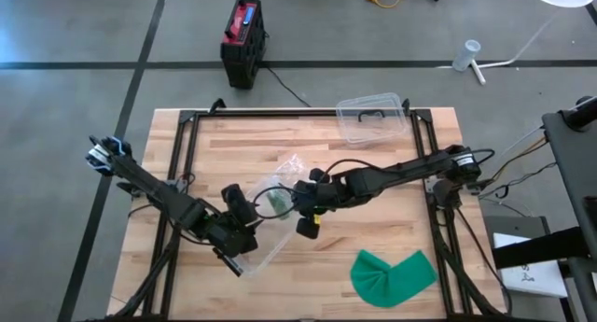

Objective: Roll bandage
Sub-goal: Put the transparent zip bag into the transparent bin, then roll the blue bandage

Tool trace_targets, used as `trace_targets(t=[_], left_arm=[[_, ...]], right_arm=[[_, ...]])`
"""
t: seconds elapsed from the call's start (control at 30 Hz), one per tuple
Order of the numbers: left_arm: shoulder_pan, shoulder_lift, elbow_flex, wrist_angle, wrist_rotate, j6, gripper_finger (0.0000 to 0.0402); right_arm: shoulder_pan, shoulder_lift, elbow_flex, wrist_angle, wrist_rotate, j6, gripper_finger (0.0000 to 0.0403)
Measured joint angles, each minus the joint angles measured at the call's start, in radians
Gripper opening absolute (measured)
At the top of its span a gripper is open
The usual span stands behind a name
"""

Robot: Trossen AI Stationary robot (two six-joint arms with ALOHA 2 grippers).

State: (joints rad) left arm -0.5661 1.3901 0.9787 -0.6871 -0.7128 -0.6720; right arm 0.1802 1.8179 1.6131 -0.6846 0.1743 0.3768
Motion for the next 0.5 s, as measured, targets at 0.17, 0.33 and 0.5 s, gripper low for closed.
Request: trace_targets(t=[0.17, 0.33, 0.5], left_arm=[[0.017, 0.029, 0.0, 0.022, -0.001, 0.008, 0.019], [0.027, 0.047, 0.0, 0.023, -0.006, 0.028, 0.0178], [0.063, 0.055, 0.0, 0.022, -0.061, 0.055, 0.0166]], right_arm=[[0.001, -0.008, 0.066, -0.073, 0.001, -0.077, 0.0141], [0.007, -0.007, 0.097, -0.064, 0.001, -0.127, 0.0179], [0.007, -0.006, 0.101, -0.062, 0.001, -0.143, 0.0184]])
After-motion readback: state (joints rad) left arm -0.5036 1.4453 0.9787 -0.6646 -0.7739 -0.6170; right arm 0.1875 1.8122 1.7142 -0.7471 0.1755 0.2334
